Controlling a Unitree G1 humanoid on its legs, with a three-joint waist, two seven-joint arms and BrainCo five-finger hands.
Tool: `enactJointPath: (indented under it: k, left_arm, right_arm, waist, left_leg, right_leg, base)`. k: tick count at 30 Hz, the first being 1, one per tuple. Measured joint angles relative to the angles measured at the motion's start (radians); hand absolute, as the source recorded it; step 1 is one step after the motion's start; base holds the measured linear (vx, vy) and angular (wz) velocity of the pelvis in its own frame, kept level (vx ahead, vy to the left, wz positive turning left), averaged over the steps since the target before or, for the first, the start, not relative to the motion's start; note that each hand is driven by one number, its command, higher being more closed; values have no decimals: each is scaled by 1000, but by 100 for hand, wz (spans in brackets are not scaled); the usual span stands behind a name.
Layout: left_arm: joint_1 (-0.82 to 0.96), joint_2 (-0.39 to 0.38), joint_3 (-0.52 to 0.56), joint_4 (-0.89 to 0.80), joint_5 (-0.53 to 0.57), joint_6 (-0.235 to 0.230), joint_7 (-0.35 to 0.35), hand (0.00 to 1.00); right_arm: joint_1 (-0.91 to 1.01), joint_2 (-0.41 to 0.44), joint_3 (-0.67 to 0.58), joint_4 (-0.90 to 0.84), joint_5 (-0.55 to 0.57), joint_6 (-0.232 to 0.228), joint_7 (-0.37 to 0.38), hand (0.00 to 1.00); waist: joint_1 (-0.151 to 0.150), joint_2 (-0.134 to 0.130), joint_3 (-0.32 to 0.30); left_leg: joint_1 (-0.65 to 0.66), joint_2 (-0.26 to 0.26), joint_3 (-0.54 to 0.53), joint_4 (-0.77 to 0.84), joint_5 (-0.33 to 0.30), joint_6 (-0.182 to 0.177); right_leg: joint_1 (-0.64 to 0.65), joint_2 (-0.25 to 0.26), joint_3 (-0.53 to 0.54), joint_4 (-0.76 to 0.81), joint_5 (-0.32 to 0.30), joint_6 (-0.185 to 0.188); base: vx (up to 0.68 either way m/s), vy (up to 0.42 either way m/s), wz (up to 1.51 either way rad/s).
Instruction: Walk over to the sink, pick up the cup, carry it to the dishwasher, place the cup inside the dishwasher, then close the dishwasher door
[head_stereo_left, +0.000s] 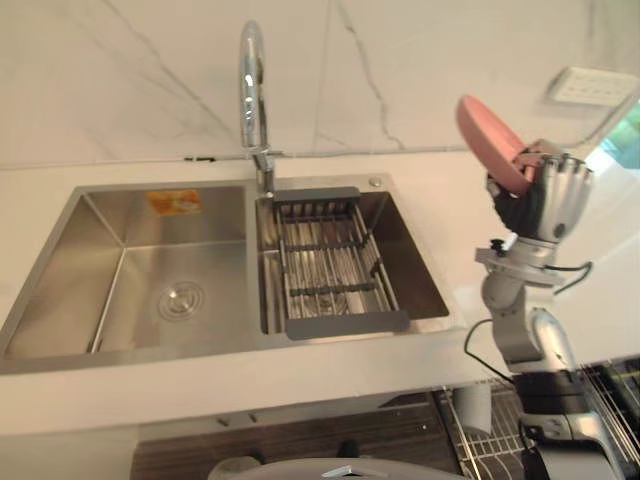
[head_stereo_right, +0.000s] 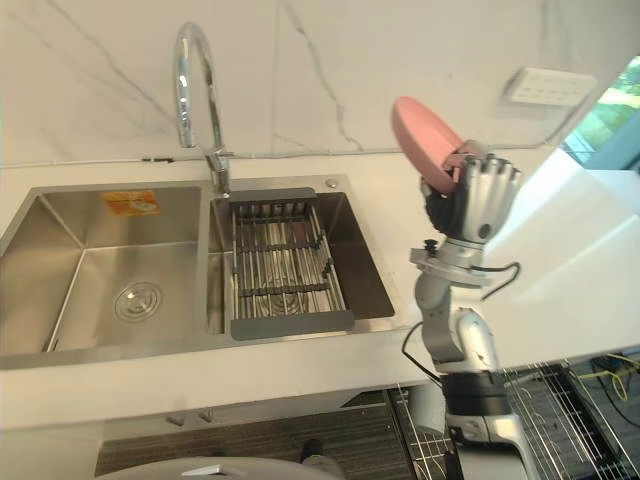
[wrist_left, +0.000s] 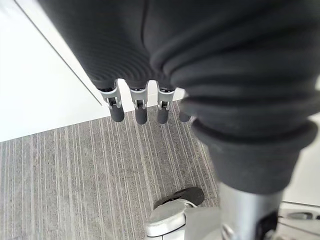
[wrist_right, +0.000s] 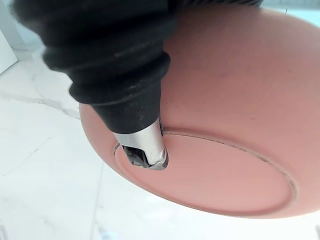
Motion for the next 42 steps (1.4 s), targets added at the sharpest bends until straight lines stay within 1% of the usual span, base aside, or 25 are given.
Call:
enactJointPath:
  k: [7,8,9,14,16,20,21,22,23,24,25,26,27,28,29,31,32,33,34,35,36,37,39,41,42]
  left_arm:
    - [-3,7,-23,22,-7,31,3,0]
    - [-2,7,-29,24,-13,41,3,0]
    - [-2,7,-34,24,-14,43,3,0]
    - [1,7,-39,24,-43,59,3,0]
    - [1,10,-39,24,-49,75,3,0]
    - [2,13,-39,24,-51,94,1,0]
    - [2,15,-39,24,-56,99,2,0]
    - [3,26,-37,24,-98,110,7,0]
    - [6,31,-34,24,-136,118,15,0]
    - [3,31,-23,24,-173,123,27,0]
    - [11,27,11,27,-250,129,67,0]
    - [25,10,48,22,-300,130,105,0]
    - [28,11,69,25,-325,136,115,0]
    - [28,20,105,25,-363,145,139,0]
    - [17,32,126,32,-374,157,167,0]
    - [-20,38,164,32,-375,154,175,0]
    - [-57,29,197,31,-377,154,174,0]
    - [-66,19,210,31,-380,155,176,0]
    - [-67,9,220,31,-397,151,178,0]
    - [-68,-2,221,31,-410,146,177,0]
    - [-68,-6,223,30,-424,146,178,0]
    - [-69,-14,226,30,-448,145,177,0]
    - [-69,-22,226,32,-474,146,179,0]
    - [-68,-22,226,32,-475,146,174,0]
    - [-68,-22,226,28,-475,146,174,0]
  right_arm:
    - [126,-42,-183,-22,-1,-15,-16,100]
    - [148,-47,-215,-21,-1,-15,-19,100]
    - [159,-51,-228,-20,-1,-14,-20,100]
    - [241,-65,-331,-7,-2,-16,-59,100]
    - [276,-69,-390,43,-2,-15,-72,100]
    - [303,-70,-415,159,-2,4,-121,100]
    - [303,-70,-415,188,-2,13,-134,100]
    - [301,-70,-415,222,0,30,-156,100]
    - [299,-67,-414,223,0,36,-173,100]
    - [299,-64,-414,223,0,38,-186,100]
    - [299,-59,-413,223,2,50,-204,100]
    - [297,-55,-413,222,6,56,-218,100]
    - [297,-55,-413,224,10,60,-222,100]
    - [295,-54,-412,244,22,75,-230,100]
    - [280,-51,-409,305,41,85,-235,100]
    - [226,-46,-403,416,90,97,-261,100]
    - [190,-44,-400,474,118,97,-277,100]
    - [173,-42,-396,494,129,95,-285,100]
    - [152,-42,-378,513,147,92,-306,100]
    - [138,-43,-361,528,157,88,-321,100]
    - [135,-43,-355,533,157,83,-322,100]
    - [129,-43,-335,533,156,73,-320,100]
    - [119,-43,-298,532,154,56,-311,100]
    - [124,-42,-291,529,152,39,-291,100]
    - [124,-42,-292,529,146,27,-290,100]
  waist:
    - [-51,-9,-27]
    - [-60,0,-36]
    - [-63,-3,-36]
    - [-93,-8,-41]
    - [-110,-14,-44]
    - [-118,-20,-40]
    - [-120,-22,-39]
    - [-118,-28,-34]
    - [-114,-30,-30]
    - [-113,-30,-30]
    - [-113,-21,-23]
    - [-113,-15,3]
    - [-115,-20,13]
    - [-115,-42,34]
    - [-115,-59,42]
    - [-106,-95,56]
    - [-95,-98,60]
    - [-87,-91,63]
    - [-82,-71,75]
    - [-80,-68,79]
    - [-75,-60,82]
    - [-59,-45,84]
    - [-58,-31,87]
    - [-58,-30,87]
    - [-59,-28,88]
  left_leg:
    - [22,-1,80,6,-25,-3]
    - [28,-3,89,6,-28,-2]
    - [31,-4,96,6,-30,-2]
    - [52,-9,132,6,-49,-7]
    - [52,-13,138,6,-57,-6]
    - [26,-10,171,69,-92,4]
    - [9,-3,193,103,-113,5]
    - [-20,8,228,157,-143,8]
    - [-32,20,256,184,-159,9]
    - [-43,32,278,207,-172,13]
    - [-75,76,312,254,-193,32]
    - [-88,120,335,292,-215,34]
    - [-96,134,345,313,-225,33]
    - [-114,160,354,363,-249,26]
    - [-147,181,352,415,-270,19]
    - [-193,215,345,497,-292,12]
    - [-221,239,334,532,-297,8]
    - [-227,249,334,534,-295,7]
    - [-233,260,338,534,-293,3]
    - [-232,265,340,536,-290,-1]
    - [-232,265,344,536,-288,-2]
    - [-232,264,356,533,-285,-3]
    - [-231,259,356,525,-269,1]
    - [-222,249,353,505,-248,3]
    - [-205,243,354,483,-234,-8]
  right_leg:
    - [-29,9,80,0,10,2]
    - [-32,9,92,0,11,3]
    - [-33,10,99,0,12,5]
    - [-35,12,134,0,13,10]
    - [-39,9,142,1,10,14]
    - [-70,3,179,28,4,21]
    - [-87,2,192,38,4,22]
    - [-120,5,199,44,-12,19]
    - [-132,-5,143,46,-24,5]
    - [-141,-15,81,53,-43,-25]
    - [-161,-22,-50,98,-115,-117]
    - [-185,-44,-155,194,-148,-142]
    - [-199,-64,-191,263,-150,-141]
    - [-212,-92,-236,381,-168,-135]
    - [-208,-105,-257,442,-177,-123]
    - [-198,-88,-272,414,-204,-74]
    - [-182,-44,-281,336,-171,-56]
    - [-165,-20,-283,277,-148,-49]
    - [-125,13,-282,162,-116,-22]
    - [-93,38,-278,75,-70,-24]
    - [-81,47,-272,37,-50,-24]
    - [-77,58,-254,-5,-25,-28]
    - [-86,58,-235,-3,-19,-36]
    - [-88,55,-229,-3,-12,-44]
    - [-86,54,-227,-2,-7,-51]
  base:
    - [11,10,-38]
    - [22,6,-30]
    - [26,9,-29]
    - [-6,14,-21]
    - [-23,16,-9]
    - [-18,26,-26]
    - [-33,4,-51]
    - [-48,-5,-72]
    - [-39,-1,-77]
    - [-16,11,-88]
    - [-17,4,-89]
    - [-7,-13,-79]
    - [6,-46,-54]
    - [54,-70,-30]
    - [68,-87,-22]
    - [81,-121,-11]
    - [54,-130,-17]
    - [10,-130,-22]
    - [1,-120,-19]
    - [-10,-101,-15]
    - [-21,-56,-26]
    - [-23,-11,-32]
    - [-9,29,-32]
    - [-1,36,-20]
    - [-11,41,-14]
